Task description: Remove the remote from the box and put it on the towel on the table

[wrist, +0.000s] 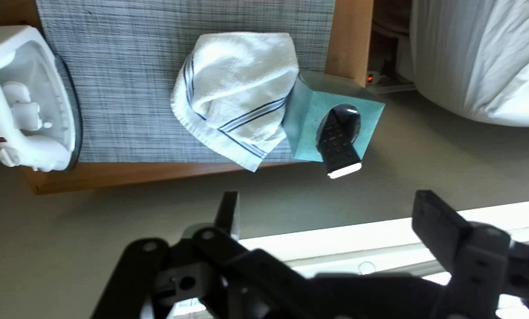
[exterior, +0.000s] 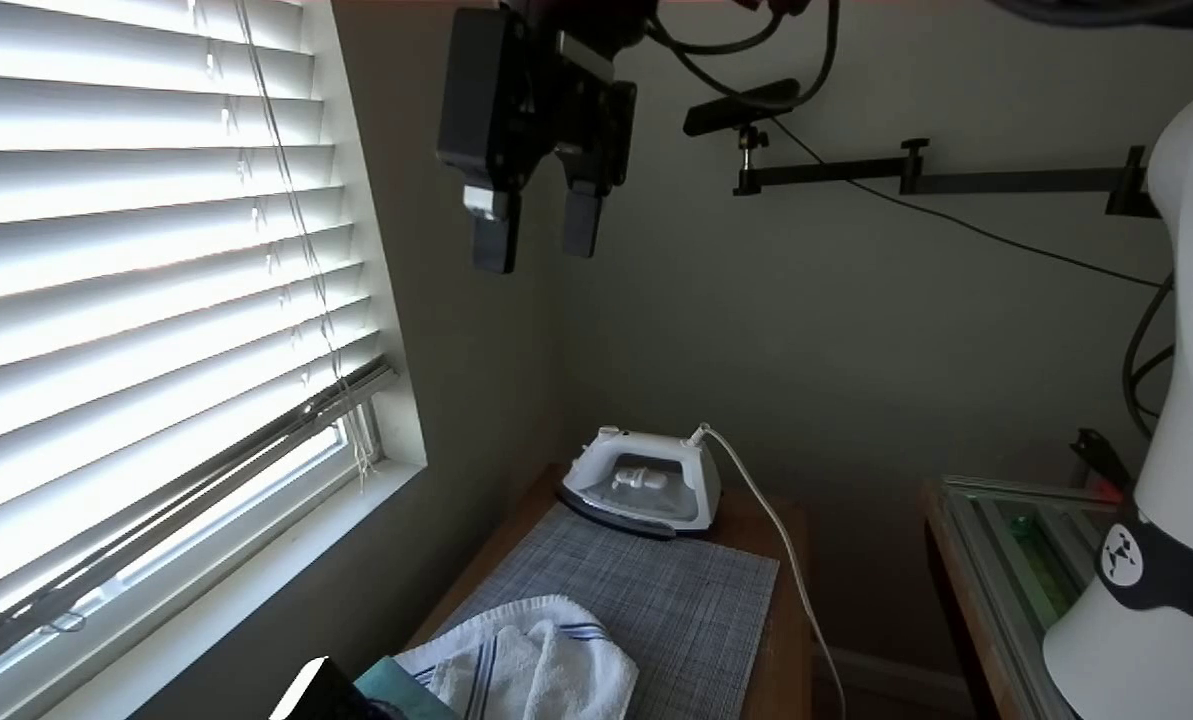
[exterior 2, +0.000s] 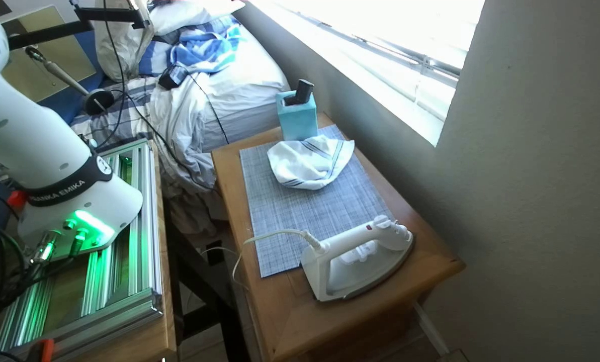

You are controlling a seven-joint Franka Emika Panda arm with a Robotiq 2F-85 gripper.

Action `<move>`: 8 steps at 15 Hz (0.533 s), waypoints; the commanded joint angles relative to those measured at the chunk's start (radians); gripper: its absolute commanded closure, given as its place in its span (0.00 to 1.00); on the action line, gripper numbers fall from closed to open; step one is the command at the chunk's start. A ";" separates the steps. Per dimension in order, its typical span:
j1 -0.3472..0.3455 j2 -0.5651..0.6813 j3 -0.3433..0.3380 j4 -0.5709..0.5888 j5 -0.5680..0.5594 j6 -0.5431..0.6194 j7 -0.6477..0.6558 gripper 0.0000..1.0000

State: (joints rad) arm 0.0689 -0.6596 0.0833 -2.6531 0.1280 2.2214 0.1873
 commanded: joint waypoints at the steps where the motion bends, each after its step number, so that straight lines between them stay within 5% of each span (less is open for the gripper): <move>1: 0.082 0.100 0.018 0.043 0.082 0.000 -0.044 0.00; 8: 0.095 0.324 0.090 0.134 -0.031 0.032 -0.096 0.00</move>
State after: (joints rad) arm 0.1800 -0.4447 0.1625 -2.5916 0.1396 2.2394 0.0990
